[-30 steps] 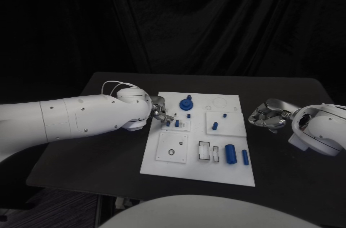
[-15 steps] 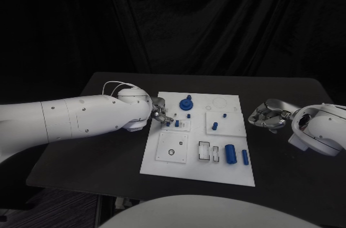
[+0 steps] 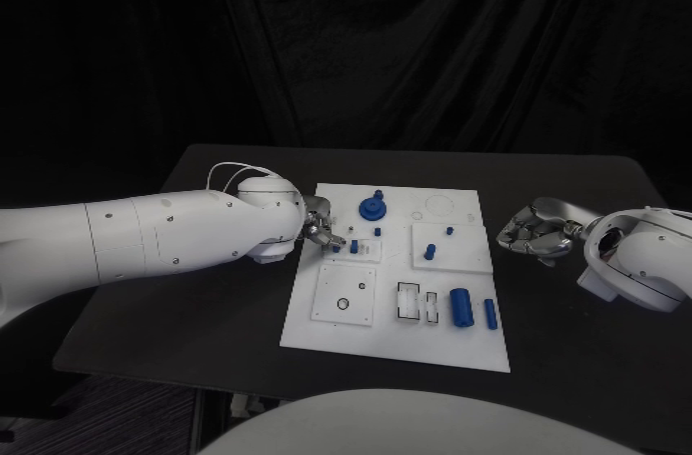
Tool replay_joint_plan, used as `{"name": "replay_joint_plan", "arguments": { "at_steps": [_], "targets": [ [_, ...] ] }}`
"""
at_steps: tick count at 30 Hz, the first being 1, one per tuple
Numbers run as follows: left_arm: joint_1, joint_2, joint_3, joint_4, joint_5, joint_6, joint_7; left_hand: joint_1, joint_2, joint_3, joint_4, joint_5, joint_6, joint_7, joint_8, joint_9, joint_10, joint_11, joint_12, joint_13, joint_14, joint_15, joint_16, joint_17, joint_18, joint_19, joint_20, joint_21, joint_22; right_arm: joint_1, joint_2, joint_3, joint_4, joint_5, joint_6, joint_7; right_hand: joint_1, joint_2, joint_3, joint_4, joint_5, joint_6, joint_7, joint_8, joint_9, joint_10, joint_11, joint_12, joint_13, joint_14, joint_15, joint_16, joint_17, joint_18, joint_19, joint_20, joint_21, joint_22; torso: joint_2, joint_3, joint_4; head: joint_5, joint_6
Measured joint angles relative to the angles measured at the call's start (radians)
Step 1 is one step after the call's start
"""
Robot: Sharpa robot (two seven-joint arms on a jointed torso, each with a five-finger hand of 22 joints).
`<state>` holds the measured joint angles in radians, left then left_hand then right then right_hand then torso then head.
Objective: Assemble the parts on the task board
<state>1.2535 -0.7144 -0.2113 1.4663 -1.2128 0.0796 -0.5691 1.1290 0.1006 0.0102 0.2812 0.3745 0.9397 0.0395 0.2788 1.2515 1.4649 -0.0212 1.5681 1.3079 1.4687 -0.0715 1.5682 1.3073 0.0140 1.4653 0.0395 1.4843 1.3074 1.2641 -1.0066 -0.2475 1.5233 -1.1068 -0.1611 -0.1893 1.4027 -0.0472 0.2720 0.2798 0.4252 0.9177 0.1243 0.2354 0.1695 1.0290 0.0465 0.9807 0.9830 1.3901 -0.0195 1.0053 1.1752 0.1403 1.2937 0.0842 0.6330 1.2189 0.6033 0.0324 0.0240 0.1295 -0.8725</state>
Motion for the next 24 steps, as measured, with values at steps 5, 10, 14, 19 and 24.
{"name": "replay_joint_plan", "arguments": {
  "at_steps": [5, 10, 14, 19, 24],
  "targets": [
    [-0.002, 0.004, 0.000, -0.001, 0.000, 0.001, 0.000, 0.013, -0.003, 0.008, -0.001, 0.030, 0.000, 0.000, -0.007, -0.002, 0.000, 0.000, 0.000, 0.000, 0.000, 0.000, 0.000, 0.000, 0.000, 0.000, 0.000, 0.000, 0.000, 0.000, 0.000, 0.000, 0.000, 0.000, 0.000, 0.000, 0.000, 0.000, 0.000, 0.000, 0.000, 0.000, 0.000, 0.000, 0.000, 0.000, 0.000, 0.000, 0.000, 0.000, 0.000, 0.000, 0.000, 0.000, 0.000, 0.000, 0.000, 0.000, 0.000, 0.0004, 0.0001, -0.001, 0.000],
    [-0.005, 0.005, 0.000, -0.002, 0.000, 0.001, 0.000, 0.013, -0.003, 0.010, -0.001, 0.042, 0.000, 0.000, -0.007, -0.003, 0.000, 0.000, 0.000, 0.000, 0.000, 0.000, 0.000, 0.000, 0.000, 0.000, 0.000, 0.000, 0.000, 0.000, 0.000, 0.000, 0.001, 0.000, 0.000, 0.000, 0.000, 0.000, 0.000, 0.000, 0.000, 0.000, 0.000, 0.000, 0.000, 0.000, 0.000, 0.000, 0.000, 0.000, 0.000, 0.000, 0.000, 0.000, 0.000, 0.000, 0.000, 0.000, 0.000, 0.0004, 0.0007, -0.003, 0.000],
    [-0.007, 0.008, 0.001, -0.003, -0.001, 0.001, 0.000, 0.023, -0.013, 0.022, -0.003, 0.083, 0.000, 0.000, -0.018, -0.006, 0.000, 0.000, 0.000, 0.000, 0.000, 0.000, 0.000, 0.000, 0.000, 0.000, 0.000, 0.000, 0.000, 0.000, 0.000, 0.000, 0.001, 0.000, 0.000, 0.000, 0.000, 0.000, 0.000, 0.000, 0.000, 0.000, 0.000, 0.000, 0.000, 0.000, 0.000, 0.000, 0.000, 0.000, 0.000, 0.000, 0.000, 0.000, 0.000, 0.000, 0.000, 0.000, 0.000, 0.0004, 0.0006, -0.003, 0.000],
    [-0.009, 0.011, 0.001, -0.003, -0.001, 0.001, 0.001, 0.032, -0.022, 0.043, -0.004, 0.131, 0.000, 0.000, -0.026, -0.009, 0.000, 0.000, 0.000, 0.000, 0.000, 0.000, 0.000, 0.000, 0.000, 0.000, 0.000, 0.000, 0.000, 0.000, 0.000, 0.000, 0.001, 0.000, 0.000, 0.000, 0.000, 0.000, 0.000, 0.000, 0.000, 0.000, 0.000, 0.000, 0.000, 0.000, 0.000, 0.000, 0.000, 0.000, 0.000, 0.000, 0.000, 0.000, 0.000, 0.000, 0.000, 0.000, 0.000, 0.0004, 0.0006, -0.003, 0.000],
    [-0.010, 0.012, 0.002, -0.003, -0.001, 0.000, 0.002, 0.057, -0.028, 0.070, -0.012, 0.138, 0.000, 0.000, -0.031, -0.010, 0.000, 0.000, 0.000, 0.000, 0.000, 0.000, 0.000, 0.000, 0.000, 0.000, 0.000, -0.003, 0.000, 0.000, 0.000, 0.000, 0.001, 0.000, 0.000, 0.000, 0.000, 0.000, 0.000, 0.000, 0.000, 0.000, 0.000, 0.000, 0.000, 0.000, 0.000, 0.000, 0.000, 0.000, 0.000, 0.000, 0.000, 0.000, 0.000, 0.000, 0.000, 0.000, 0.000, 0.0006, 0.0003, -0.002, 0.000]
  ]
}}
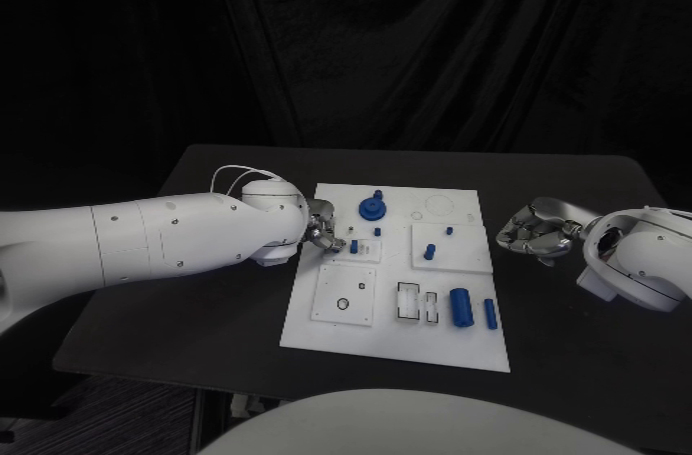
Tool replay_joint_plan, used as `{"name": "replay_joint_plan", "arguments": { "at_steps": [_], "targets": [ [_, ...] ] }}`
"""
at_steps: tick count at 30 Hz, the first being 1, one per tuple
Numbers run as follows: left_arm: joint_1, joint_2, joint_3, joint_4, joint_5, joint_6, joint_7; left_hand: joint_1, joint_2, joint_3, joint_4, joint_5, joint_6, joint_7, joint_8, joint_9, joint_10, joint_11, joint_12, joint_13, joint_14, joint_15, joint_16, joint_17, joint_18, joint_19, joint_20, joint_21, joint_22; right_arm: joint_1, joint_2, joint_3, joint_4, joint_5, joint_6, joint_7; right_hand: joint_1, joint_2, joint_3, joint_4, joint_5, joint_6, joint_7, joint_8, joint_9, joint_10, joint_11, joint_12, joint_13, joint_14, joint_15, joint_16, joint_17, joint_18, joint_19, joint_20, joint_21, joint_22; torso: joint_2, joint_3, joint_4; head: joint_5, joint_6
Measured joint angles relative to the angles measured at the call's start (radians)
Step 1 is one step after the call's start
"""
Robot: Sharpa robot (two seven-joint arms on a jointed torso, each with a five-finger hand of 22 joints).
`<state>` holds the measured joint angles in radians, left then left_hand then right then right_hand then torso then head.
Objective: Assemble the parts on the task board
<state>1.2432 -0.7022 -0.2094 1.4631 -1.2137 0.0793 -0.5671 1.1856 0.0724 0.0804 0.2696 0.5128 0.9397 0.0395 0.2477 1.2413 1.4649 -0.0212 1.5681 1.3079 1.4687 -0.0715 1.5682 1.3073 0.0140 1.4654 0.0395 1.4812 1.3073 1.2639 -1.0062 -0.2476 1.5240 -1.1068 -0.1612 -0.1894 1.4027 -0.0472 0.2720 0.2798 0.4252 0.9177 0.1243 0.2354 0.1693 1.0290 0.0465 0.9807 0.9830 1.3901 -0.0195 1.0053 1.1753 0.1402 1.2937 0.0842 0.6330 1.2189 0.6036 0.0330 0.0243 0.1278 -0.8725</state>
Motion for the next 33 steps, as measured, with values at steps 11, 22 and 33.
{"name": "replay_joint_plan", "arguments": {
  "at_steps": [11, 22, 33],
  "targets": [
    [-0.002, 0.000, 0.001, 0.001, -0.001, -0.009, 0.005, 0.025, -0.073, 0.215, -0.034, 0.016, 0.000, 0.004, -0.022, -0.001, 0.000, 0.000, 0.000, 0.000, 0.000, 0.000, 0.000, 0.001, 0.000, 0.000, 0.000, 0.000, 0.000, 0.000, 0.002, 0.000, -0.001, 0.000, 0.000, 0.000, 0.000, 0.000, 0.000, 0.000, 0.000, 0.000, 0.000, 0.000, 0.000, 0.000, 0.000, 0.000, 0.000, 0.000, 0.000, 0.000, 0.000, 0.000, 0.000, 0.000, 0.000, 0.000, 0.000, 0.0000, 0.0001, 0.003, 0.000],
    [-0.005, -0.005, -0.001, 0.004, -0.001, -0.033, 0.018, -0.022, -0.131, 0.417, -0.103, -0.001, 0.004, 0.011, -0.023, 0.030, 0.000, 0.000, 0.000, 0.000, 0.000, 0.000, 0.000, 0.001, 0.000, 0.000, 0.000, 0.000, 0.000, 0.000, 0.001, 0.000, -0.001, 0.000, 0.002, -0.001, 0.000, 0.000, 0.000, 0.000, 0.000, 0.000, 0.000, 0.000, 0.000, -0.004, 0.004, 0.000, -0.001, 0.000, 0.000, 0.000, -0.002, 0.000, 0.000, 0.000, -0.006, 0.000, 0.000, 0.0000, 0.0011, 0.002, 0.000],
    [-0.007, -0.016, -0.002, 0.009, -0.001, -0.072, 0.044, -0.031, -0.140, 0.422, -0.108, -0.005, 0.006, 0.013, -0.019, 0.037, 0.000, 0.000, 0.000, 0.000, 0.000, 0.000, 0.000, 0.001, 0.000, 0.000, 0.000, 0.000, 0.000, 0.000, 0.002, 0.000, 0.000, 0.000, 0.003, -0.002, 0.000, 0.000, 0.000, 0.000, 0.000, 0.000, 0.000, 0.000, 0.000, -0.004, 0.004, 0.000, -0.002, 0.000, 0.000, 0.000, -0.002, 0.000, 0.000, 0.000, -0.006, 0.000, -0.001, 0.0002, 0.0013, 0.002, 0.000]
  ]
}}
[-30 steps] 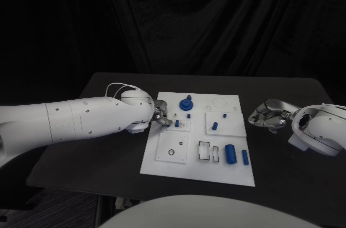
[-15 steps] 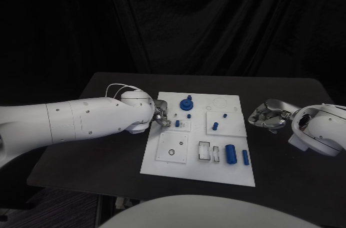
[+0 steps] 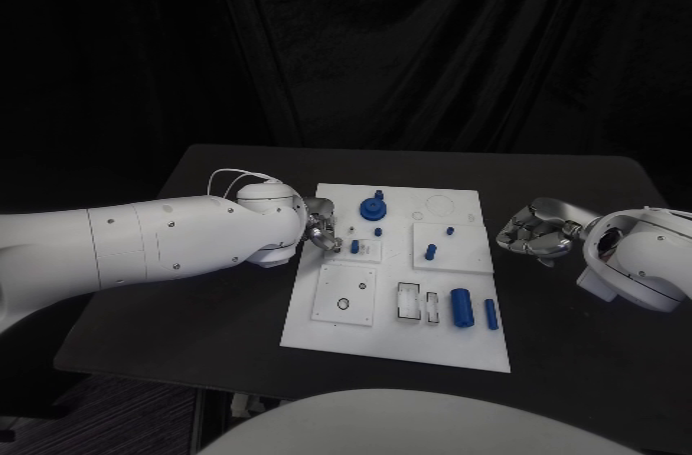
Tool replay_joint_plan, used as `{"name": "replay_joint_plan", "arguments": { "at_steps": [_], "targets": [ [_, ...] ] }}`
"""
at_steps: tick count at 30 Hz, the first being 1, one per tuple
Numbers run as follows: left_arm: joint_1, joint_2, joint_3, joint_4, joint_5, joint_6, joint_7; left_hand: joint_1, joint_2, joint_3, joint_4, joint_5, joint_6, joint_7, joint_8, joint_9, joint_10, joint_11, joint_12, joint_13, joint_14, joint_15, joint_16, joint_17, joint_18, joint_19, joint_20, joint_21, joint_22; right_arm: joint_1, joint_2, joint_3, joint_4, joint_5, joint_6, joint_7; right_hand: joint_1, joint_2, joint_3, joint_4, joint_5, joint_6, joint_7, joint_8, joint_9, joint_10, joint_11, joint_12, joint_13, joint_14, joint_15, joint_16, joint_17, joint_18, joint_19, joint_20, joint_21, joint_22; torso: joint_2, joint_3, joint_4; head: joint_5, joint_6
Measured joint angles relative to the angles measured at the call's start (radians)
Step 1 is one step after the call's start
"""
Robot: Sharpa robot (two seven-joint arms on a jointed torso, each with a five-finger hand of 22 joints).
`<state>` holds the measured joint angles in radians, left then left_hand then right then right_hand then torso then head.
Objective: Assemble the parts on the task board
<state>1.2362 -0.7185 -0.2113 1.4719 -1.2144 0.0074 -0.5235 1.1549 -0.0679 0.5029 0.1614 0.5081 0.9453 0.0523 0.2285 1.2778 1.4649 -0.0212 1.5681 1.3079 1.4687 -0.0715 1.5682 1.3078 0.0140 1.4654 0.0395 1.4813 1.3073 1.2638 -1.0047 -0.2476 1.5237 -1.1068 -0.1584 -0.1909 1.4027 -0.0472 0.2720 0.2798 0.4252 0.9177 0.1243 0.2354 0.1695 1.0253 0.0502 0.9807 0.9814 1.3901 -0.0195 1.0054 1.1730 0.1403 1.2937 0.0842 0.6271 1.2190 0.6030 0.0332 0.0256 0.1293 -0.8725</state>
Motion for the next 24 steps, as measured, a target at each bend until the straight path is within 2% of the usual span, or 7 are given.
{"name": "replay_joint_plan", "arguments": {
  "at_steps": [6, 8, 15, 16, 21, 24],
  "targets": [
    [0.000, -0.006, 0.000, 0.000, 0.000, -0.024, 0.017, -0.005, -0.005, 0.000, 0.000, -0.005, 0.000, 0.000, 0.000, 0.001, 0.000, 0.000, 0.000, 0.000, 0.000, 0.000, 0.000, 0.000, 0.000, 0.000, 0.000, 0.000, 0.000, 0.000, 0.000, 0.000, 0.000, 0.000, 0.001, -0.001, 0.000, 0.000, 0.006, 0.000, 0.000, 0.000, 0.000, 0.000, -0.001, -0.004, -0.004, -0.004, -0.004, 0.000, 0.000, -0.004, -0.003, 0.000, -0.004, 0.004, -0.008, -0.003, 0.000, 0.0002, -0.0001, 0.000, 0.000],
    [0.000, -0.007, 0.000, 0.000, 0.000, -0.030, 0.023, -0.010, -0.009, 0.025, -0.020, -0.015, 0.002, 0.002, 0.000, 0.003, 0.000, 0.000, 0.000, 0.000, 0.000, 0.000, 0.000, 0.000, 0.000, 0.000, 0.000, -0.006, 0.000, 0.000, 0.000, 0.000, 0.000, 0.000, 0.001, -0.001, 0.000, 0.000, 0.006, 0.000, 0.000, 0.000, 0.000, 0.000, -0.001, -0.004, -0.004, -0.004, -0.005, 0.000, 0.000, -0.005, -0.003, 0.000, -0.004, 0.004, -0.010, -0.004, 0.000, 0.0003, -0.0003, 0.000, 0.000],
    [0.000, -0.009, 0.000, -0.013, 0.000, -0.038, 0.041, -0.017, -0.017, 0.026, -0.020, -0.032, 0.007, -0.005, 0.000, 0.004, 0.000, 0.000, 0.000, 0.000, 0.000, 0.000, 0.000, 0.000, 0.000, 0.000, 0.000, -0.006, 0.000, 0.000, 0.000, 0.000, -0.001, 0.000, 0.001, -0.002, 0.000, 0.000, 0.006, 0.000, 0.000, -0.004, 0.004, 0.000, -0.001, -0.004, -0.004, -0.004, -0.005, -0.007, 0.000, -0.010, -0.004, 0.000, -0.004, 0.004, -0.010, -0.005, 0.000, 0.0003, -0.0008, 0.000, 0.000],
    [0.000, -0.009, 0.000, -0.015, 0.000, -0.038, 0.043, -0.019, -0.019, 0.040, -0.035, -0.042, 0.005, -0.006, 0.000, 0.004, 0.000, 0.000, 0.000, 0.000, 0.000, 0.000, 0.000, 0.000, 0.000, 0.000, 0.000, -0.006, 0.000, 0.000, 0.000, 0.000, -0.001, 0.000, 0.001, -0.002, 0.000, 0.000, 0.006, 0.000, 0.000, -0.004, 0.004, 0.000, -0.001, -0.004, -0.004, -0.004, -0.005, -0.007, 0.000, -0.010, -0.004, 0.000, -0.004, 0.004, -0.010, -0.005, 0.000, 0.0003, -0.0008, 0.000, 0.000],
    [0.000, -0.009, 0.000, -0.030, 0.001, -0.028, 0.061, -0.044, -0.043, 0.104, -0.056, -0.129, 0.009, -0.009, 0.000, 0.004, 0.000, 0.000, 0.000, 0.000, 0.000, 0.000, 0.000, 0.000, 0.000, 0.000, 0.000, -0.006, 0.000, -0.001, 0.000, 0.000, -0.002, 0.000, 0.001, -0.002, 0.000, 0.000, 0.006, 0.000, 0.000, -0.004, 0.004, 0.000, -0.001, -0.007, 0.000, -0.008, -0.007, -0.007, 0.000, -0.010, -0.004, 0.000, -0.004, 0.004, -0.015, -0.005, 0.000, 0.0000, -0.0009, -0.002, 0.000],
    [0.001, -0.005, 0.000, -0.048, 0.017, -0.016, 0.077, -0.054, -0.048, 0.130, -0.058, -0.182, 0.013, -0.013, 0.000, 0.004, 0.000, 0.000, 0.000, 0.000, 0.000, 0.000, 0.000, 0.000, 0.000, 0.000, 0.000, -0.006, 0.000, -0.001, 0.000, 0.000, -0.003, 0.000, 0.001, -0.002, 0.000, 0.000, 0.006, 0.000, 0.000, -0.004, 0.004, 0.000, -0.001, -0.007, 0.000, -0.008, -0.007, -0.007, 0.000, -0.010, -0.004, 0.000, -0.004, 0.004, -0.015, -0.005, 0.001, -0.0002, -0.0009, -0.005, 0.000]
  ]
}}
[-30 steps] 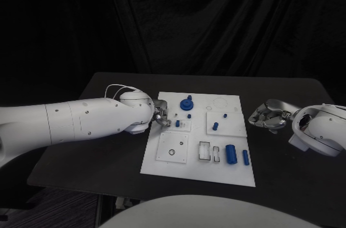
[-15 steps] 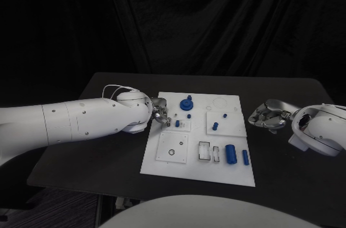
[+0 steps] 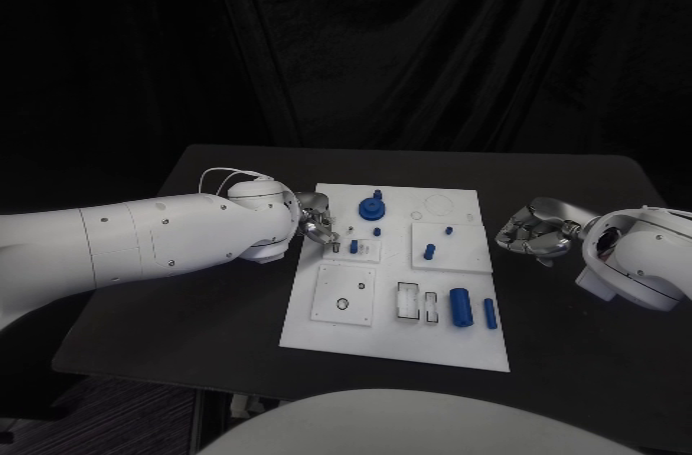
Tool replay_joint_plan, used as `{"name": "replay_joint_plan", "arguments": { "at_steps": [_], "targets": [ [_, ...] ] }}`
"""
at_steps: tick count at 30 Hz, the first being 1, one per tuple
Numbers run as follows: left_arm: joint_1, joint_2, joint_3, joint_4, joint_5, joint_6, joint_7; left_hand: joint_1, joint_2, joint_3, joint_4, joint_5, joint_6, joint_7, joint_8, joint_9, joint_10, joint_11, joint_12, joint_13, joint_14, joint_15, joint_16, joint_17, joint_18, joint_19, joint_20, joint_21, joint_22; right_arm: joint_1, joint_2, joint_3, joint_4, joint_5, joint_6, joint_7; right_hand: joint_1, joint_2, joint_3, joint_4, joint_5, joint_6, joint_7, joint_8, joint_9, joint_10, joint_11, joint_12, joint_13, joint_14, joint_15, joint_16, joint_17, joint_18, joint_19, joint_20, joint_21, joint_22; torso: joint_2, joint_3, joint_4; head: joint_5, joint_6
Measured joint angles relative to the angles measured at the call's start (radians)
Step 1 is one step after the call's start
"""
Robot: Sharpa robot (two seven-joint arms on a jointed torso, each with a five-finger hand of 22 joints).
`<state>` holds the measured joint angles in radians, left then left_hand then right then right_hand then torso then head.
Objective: Assemble the parts on the task board
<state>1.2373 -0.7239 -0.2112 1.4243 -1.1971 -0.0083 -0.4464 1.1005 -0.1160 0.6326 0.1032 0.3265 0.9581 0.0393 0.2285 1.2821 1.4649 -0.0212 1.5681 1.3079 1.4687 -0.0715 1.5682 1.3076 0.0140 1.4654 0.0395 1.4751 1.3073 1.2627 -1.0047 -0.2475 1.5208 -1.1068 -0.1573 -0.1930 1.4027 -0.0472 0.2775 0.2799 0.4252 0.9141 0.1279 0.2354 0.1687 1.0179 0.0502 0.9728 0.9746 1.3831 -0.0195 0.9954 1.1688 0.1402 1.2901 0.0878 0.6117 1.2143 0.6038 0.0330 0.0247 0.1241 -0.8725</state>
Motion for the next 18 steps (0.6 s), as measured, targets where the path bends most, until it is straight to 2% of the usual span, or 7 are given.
{"name": "replay_joint_plan", "arguments": {
  "at_steps": [3, 5, 8, 13, 18],
  "targets": [
    [0.007, 0.006, -0.001, -0.023, 0.025, 0.016, 0.016, -0.004, -0.004, 0.002, 0.002, -0.028, 0.000, 0.000, 0.000, 0.000, 0.000, 0.000, 0.000, 0.000, 0.000, 0.000, 0.000, 0.000, 0.000, 0.000, 0.000, 0.000, 0.000, 0.000, 0.000, 0.000, -0.001, 0.000, 0.000, 0.000, 0.000, 0.000, 0.000, 0.000, 0.000, 0.000, 0.000, 0.000, 0.000, 0.000, 0.000, 0.000, 0.000, 0.000, 0.000, 0.000, 0.000, 0.000, 0.000, 0.000, 0.000, 0.000, 0.000, -0.0002, 0.0000, -0.002, 0.000],
    [0.014, 0.010, -0.001, -0.041, 0.046, 0.034, 0.028, -0.012, -0.009, 0.028, -0.019, -0.050, 0.000, 0.000, 0.000, 0.000, 0.000, 0.000, 0.000, 0.000, 0.000, 0.000, 0.000, 0.000, 0.000, 0.000, 0.000, 0.000, 0.000, 0.000, 0.001, 0.000, -0.002, 0.000, 0.000, -0.001, 0.000, 0.000, 0.000, 0.000, 0.000, 0.000, 0.000, 0.000, 0.000, 0.000, 0.000, 0.000, 0.000, 0.000, 0.000, 0.000, 0.000, 0.000, 0.000, 0.000, 0.000, 0.000, 0.000, -0.0003, 0.0000, -0.003, 0.000],
    [0.028, 0.020, 0.000, -0.071, 0.076, 0.071, 0.043, -0.017, -0.004, 0.034, -0.025, -0.073, 0.000, 0.000, -0.006, 0.000, 0.000, 0.000, 0.000, 0.000, 0.000, 0.000, 0.000, 0.000, 0.000, 0.000, 0.000, 0.000, 0.000, 0.000, 0.004, 0.000, -0.004, 0.000, 0.000, -0.001, 0.000, 0.000, 0.000, 0.000, 0.000, 0.000, 0.000, 0.000, 0.000, 0.000, 0.000, 0.000, 0.000, 0.000, 0.000, 0.000, 0.000, 0.000, 0.000, 0.000, 0.000, 0.000, 0.000, -0.0002, 0.0000, -0.003, 0.000],
    [0.053, 0.045, 0.000, -0.109, 0.112, 0.155, 0.052, -0.017, -0.004, 0.044, -0.028, -0.081, 0.000, 0.000, -0.007, 0.000, 0.000, 0.000, 0.000, 0.000, 0.000, 0.000, 0.000, 0.000, 0.000, 0.000, 0.000, -0.004, 0.000, 0.000, 0.007, 0.000, -0.006, 0.000, 0.000, -0.002, 0.000, 0.000, 0.000, 0.000, 0.000, 0.000, 0.000, 0.000, 0.000, 0.000, 0.000, 0.000, 0.000, 0.000, 0.000, 0.000, 0.000, 0.000, 0.000, 0.000, 0.000, 0.000, -0.001, -0.0002, -0.0001, -0.002, 0.000],
    [0.064, 0.068, 0.001, -0.133, 0.131, 0.232, 0.046, -0.024, -0.003, 0.046, -0.029, -0.084, 0.000, 0.000, -0.008, 0.000, 0.000, 0.000, 0.000, 0.000, 0.000, 0.000, 0.000, 0.000, 0.000, 0.000, 0.000, -0.008, 0.000, -0.001, 0.010, 0.000, -0.008, 0.000, 0.000, -0.004, 0.000, 0.000, 0.000, 0.000, 0.000, 0.000, 0.000, 0.000, 0.000, 0.000, 0.000, 0.000, 0.000, 0.000, 0.000, 0.000, -0.001, 0.000, -0.004, -0.004, 0.000, 0.000, -0.002, 0.0008, -0.0011, 0.001, 0.000]
  ]
}}
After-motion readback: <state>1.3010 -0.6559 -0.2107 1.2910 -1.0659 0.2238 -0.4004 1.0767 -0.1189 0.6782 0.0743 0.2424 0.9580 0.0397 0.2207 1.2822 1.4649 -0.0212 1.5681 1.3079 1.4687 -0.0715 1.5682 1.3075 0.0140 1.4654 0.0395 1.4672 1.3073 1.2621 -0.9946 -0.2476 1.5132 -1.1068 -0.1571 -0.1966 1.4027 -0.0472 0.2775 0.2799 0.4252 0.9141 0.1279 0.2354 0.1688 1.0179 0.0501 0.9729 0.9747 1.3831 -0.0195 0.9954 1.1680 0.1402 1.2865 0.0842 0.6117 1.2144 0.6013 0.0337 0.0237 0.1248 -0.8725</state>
